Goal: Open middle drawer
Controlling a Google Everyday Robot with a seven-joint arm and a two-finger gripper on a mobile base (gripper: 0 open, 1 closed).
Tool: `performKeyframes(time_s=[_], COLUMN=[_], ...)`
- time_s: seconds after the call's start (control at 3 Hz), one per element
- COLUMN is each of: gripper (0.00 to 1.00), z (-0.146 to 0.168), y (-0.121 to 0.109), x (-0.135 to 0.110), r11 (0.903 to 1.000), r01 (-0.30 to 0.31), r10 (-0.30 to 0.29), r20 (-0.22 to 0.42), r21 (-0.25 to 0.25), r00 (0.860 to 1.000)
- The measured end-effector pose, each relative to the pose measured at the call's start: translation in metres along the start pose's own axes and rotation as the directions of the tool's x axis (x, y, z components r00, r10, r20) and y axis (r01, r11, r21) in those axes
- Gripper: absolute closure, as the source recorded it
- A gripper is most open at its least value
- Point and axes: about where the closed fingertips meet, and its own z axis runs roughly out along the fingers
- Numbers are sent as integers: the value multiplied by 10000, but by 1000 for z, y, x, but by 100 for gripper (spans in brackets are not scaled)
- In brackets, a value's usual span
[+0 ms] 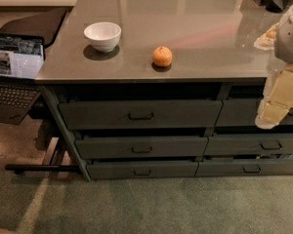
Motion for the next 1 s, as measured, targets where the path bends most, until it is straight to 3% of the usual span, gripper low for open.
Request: performKeyframes(time_s=[0.33,0.67,1.0], gripper=[0,0,0], z=[0,7,22], y=[0,5,19], x=[0,-1,12], r11=[10000,9993,9982], r01=[2,376,572], r10=[-2,-377,-582], r20=[1,116,538], r21=[1,89,196], r00=[10000,9992,9969])
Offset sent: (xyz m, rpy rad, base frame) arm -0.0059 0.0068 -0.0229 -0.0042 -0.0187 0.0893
